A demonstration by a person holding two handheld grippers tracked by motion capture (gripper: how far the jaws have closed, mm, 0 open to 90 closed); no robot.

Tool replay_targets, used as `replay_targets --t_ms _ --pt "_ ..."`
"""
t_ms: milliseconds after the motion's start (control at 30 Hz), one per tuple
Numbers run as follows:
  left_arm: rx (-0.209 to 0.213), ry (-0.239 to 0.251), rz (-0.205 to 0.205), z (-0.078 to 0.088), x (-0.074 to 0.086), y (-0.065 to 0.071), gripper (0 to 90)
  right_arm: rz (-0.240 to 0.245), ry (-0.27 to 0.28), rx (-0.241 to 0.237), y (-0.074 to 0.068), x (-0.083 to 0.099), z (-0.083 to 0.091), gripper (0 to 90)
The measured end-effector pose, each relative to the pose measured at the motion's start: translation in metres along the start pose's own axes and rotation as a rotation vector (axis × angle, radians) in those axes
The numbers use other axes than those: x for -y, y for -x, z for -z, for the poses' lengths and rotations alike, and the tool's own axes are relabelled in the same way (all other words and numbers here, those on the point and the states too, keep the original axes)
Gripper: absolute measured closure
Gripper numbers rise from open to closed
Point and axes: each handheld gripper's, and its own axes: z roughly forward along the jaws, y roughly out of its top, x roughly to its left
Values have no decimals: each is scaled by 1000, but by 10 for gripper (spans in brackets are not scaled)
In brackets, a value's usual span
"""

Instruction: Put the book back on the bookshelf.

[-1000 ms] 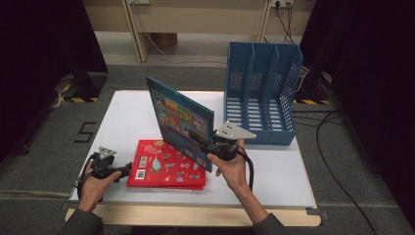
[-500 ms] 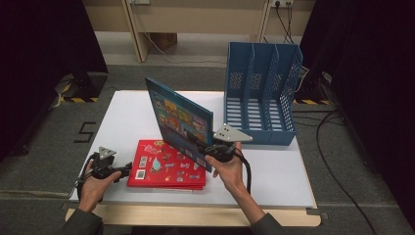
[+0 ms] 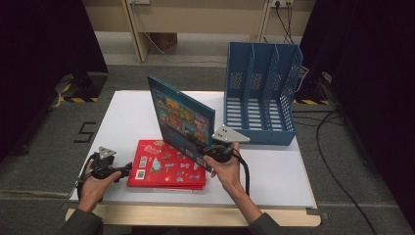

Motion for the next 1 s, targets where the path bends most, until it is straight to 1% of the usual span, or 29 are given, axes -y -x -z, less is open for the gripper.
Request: replay_targets --t_ms 133,267,333,367,600,700,767,800,867,933,1000 --pt "0 0 0 0 0 0 200 5 -6 11 0 1 0 740" --pt "0 1 0 0 0 0 202 4 -19 11 0 6 -1 740" --pt "0 1 0 0 0 0 202 6 -18 15 1 7 -1 740" --pt "0 1 0 0 0 0 202 7 -9 16 1 7 -1 740" --pt "1 1 0 0 0 0 202 13 -16 22 1 8 -2 757" --pt "1 2 -1 0 0 0 202 33 -13 31 1 7 -1 798" --pt "1 1 -1 0 0 0 202 71 -17 48 -1 6 -1 809" --pt "1 1 -1 0 0 0 201 81 -20 43 -1 5 -1 812" --pt "2 1 -2 0 0 0 201 83 -22 38 -2 5 -1 814" --pt "2 1 -2 0 0 0 201 98 -16 36 -2 4 -2 815" --pt "2 1 -2 0 0 0 201 90 -14 39 -3 2 -1 817"
